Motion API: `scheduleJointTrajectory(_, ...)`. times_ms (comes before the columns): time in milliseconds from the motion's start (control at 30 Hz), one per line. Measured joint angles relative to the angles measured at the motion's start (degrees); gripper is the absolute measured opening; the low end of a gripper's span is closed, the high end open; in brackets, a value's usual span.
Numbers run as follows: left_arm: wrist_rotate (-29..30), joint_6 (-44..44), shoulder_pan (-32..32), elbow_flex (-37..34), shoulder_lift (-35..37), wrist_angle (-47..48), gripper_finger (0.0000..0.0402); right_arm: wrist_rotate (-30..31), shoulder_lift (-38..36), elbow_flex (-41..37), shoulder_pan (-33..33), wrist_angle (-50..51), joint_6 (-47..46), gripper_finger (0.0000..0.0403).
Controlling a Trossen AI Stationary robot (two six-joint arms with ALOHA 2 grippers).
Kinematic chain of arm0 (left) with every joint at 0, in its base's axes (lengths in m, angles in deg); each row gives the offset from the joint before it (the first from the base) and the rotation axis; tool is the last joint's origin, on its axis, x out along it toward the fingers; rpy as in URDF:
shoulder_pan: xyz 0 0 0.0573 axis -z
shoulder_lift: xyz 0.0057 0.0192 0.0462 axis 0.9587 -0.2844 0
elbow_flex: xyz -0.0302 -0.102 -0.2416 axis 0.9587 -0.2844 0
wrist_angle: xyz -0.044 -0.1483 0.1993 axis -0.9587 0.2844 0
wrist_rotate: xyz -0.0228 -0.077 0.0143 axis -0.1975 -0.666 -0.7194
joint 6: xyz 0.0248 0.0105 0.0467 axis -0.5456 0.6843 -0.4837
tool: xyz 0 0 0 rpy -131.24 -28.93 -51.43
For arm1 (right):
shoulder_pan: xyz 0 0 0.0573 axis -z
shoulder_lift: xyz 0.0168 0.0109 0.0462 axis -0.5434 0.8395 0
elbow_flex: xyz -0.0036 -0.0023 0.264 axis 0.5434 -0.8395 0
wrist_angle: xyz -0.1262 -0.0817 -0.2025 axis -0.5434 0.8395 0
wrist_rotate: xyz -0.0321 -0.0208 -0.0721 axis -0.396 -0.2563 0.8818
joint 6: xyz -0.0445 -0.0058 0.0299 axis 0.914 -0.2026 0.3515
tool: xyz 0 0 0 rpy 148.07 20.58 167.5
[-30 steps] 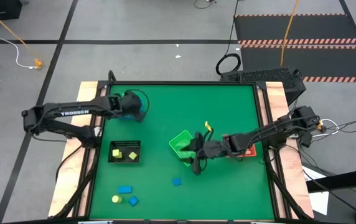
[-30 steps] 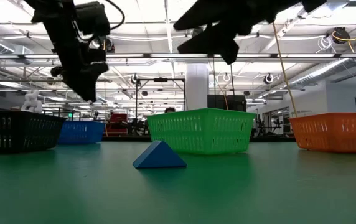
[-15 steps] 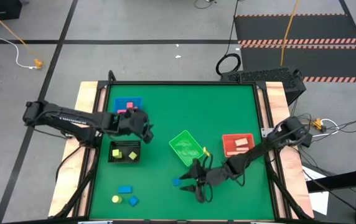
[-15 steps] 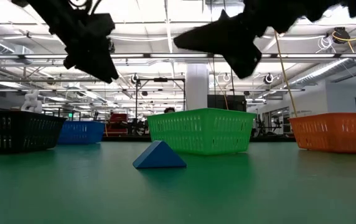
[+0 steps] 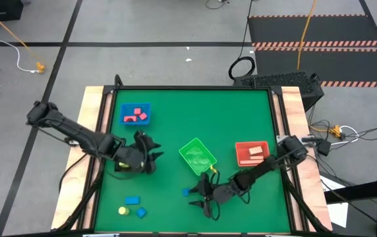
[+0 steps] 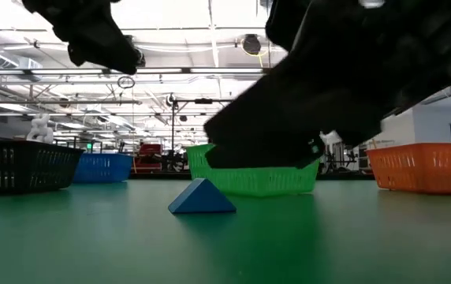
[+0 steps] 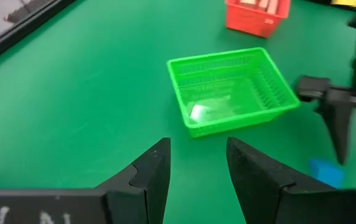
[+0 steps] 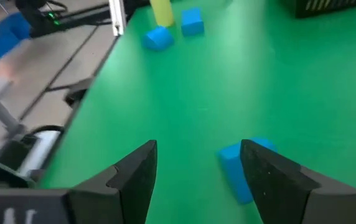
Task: Sort & place blocks by color
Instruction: Put the right blue block into the green basket
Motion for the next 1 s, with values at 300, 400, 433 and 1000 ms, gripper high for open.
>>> scheduleJointTrajectory(300, 2.5, -7.2, 4.4, 0.0, 0.0, -0.6, 0.0159, 0.0, 0.3, 0.0, 3.2, 0.6, 4.4, 0.0252)
scheduleJointTrajectory(400, 3.3, -7.2, 4.9, 0.0, 0.0, -0.5, 0.0159, 0.0, 0.2, 0.0, 4.1, 0.8, 4.4, 0.0258)
scheduleJointTrajectory(433, 3.5, -7.2, 5.0, 0.0, 0.0, -0.5, 0.0159, 0.0, 0.3, 0.0, 4.3, 0.9, 4.4, 0.0259)
scheduleJointTrajectory(1000, 3.5, -6.3, 7.6, 0.0, 0.0, -0.4, 0.0159, 5.9, 0.2, 0.0, -0.3, 3.4, 3.8, 0.0260)
